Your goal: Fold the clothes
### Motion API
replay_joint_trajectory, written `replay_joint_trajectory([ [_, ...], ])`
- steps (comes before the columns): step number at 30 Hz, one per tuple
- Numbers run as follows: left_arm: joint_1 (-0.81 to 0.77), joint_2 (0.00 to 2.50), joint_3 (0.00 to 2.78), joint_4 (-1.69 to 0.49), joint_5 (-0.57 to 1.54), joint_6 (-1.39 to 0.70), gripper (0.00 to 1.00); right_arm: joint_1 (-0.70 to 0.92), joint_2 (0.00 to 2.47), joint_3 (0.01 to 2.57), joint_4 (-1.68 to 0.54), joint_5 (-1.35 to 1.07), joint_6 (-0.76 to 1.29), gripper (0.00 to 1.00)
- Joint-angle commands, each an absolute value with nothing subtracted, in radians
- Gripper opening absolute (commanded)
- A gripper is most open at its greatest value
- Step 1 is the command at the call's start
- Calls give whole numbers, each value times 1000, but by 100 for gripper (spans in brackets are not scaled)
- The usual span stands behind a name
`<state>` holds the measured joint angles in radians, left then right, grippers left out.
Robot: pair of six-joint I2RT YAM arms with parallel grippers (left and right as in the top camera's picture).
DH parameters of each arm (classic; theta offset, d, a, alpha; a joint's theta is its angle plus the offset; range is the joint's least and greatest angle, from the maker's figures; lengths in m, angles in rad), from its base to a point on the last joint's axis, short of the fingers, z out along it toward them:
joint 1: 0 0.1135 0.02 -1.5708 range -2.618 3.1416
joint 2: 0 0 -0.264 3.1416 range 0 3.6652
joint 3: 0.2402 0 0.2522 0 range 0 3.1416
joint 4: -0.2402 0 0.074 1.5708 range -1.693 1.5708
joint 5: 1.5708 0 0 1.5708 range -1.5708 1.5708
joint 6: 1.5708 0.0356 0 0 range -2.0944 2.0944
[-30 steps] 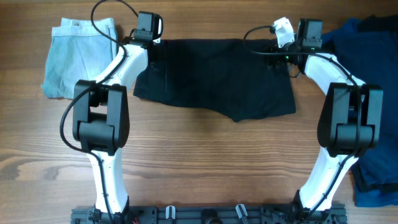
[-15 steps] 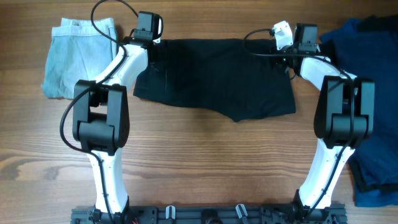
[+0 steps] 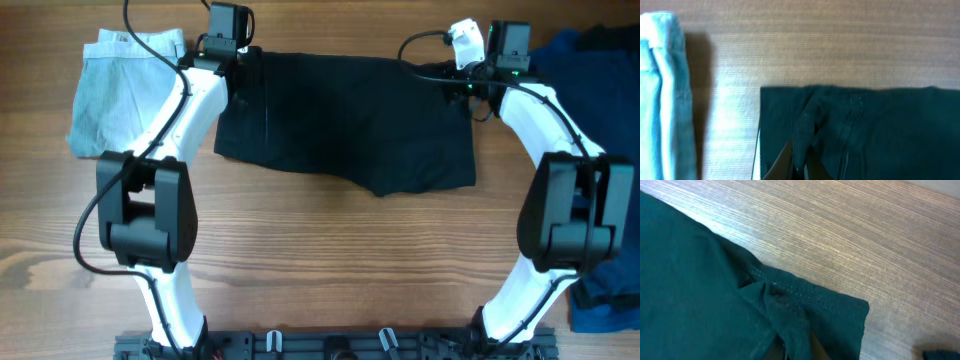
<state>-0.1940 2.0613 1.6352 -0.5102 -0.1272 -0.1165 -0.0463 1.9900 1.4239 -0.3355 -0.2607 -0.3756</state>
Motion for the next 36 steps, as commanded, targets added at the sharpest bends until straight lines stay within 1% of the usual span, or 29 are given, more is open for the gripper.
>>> replay_joint_trajectory([
  [1,-182,1985,1631,-599,-151,-109,4,-45,1882,1431,-444,-307,-366,4],
  [4,-182,1906,1631,-719,-147,-109,4,-45,1782,1431,-579,-361,-363,4],
  [5,-182,1863,1631,-779,-135,-110,4,-45,1734,1431,-659,-365,-363,4],
  [8,-182,1771,1631,-907,-33,-117,4,-45,1669,1431,-846,-375,-362,4],
  [10,-182,1711,1631,-1003,-8,-139,4,-45,1660,1431,-968,-432,-362,4],
  [12,-181,1687,1631,-1106,-8,-165,4,-45,1660,1430,-1061,-458,-313,4],
  [14,-181,1691,1625,-1194,-8,-245,4,-45,1660,1430,-1138,-458,-224,4],
  [17,-181,1691,1573,-1308,-8,-249,4,-44,1660,1389,-1271,-457,-176,4],
  [21,-181,1691,1471,-1336,-8,-263,4,-44,1660,1239,-1269,-437,-79,4],
  [25,-181,1691,1329,-1332,-8,-301,4,-44,1660,1010,-1137,-437,62,4],
  [29,-181,1691,1198,-1304,-9,-335,5,-44,1660,900,-1084,-366,178,4],
  [30,-181,1691,1169,-1301,-9,-335,20,-44,1660,896,-1081,-365,186,5],
  [31,-181,1691,1153,-1303,-12,-352,32,-44,1660,896,-1082,-366,186,18],
  [32,-181,1691,1146,-1303,-12,-353,41,-44,1660,897,-1081,-371,186,33],
  [33,-181,1690,1146,-1306,-13,-352,75,-44,1660,913,-1087,-390,179,47],
  [34,-180,1688,1155,-1312,-23,-352,80,-44,1660,943,-1110,-390,178,51],
  [36,-175,1687,1219,-1345,-46,-352,84,-44,1660,1037,-1183,-393,144,54],
])
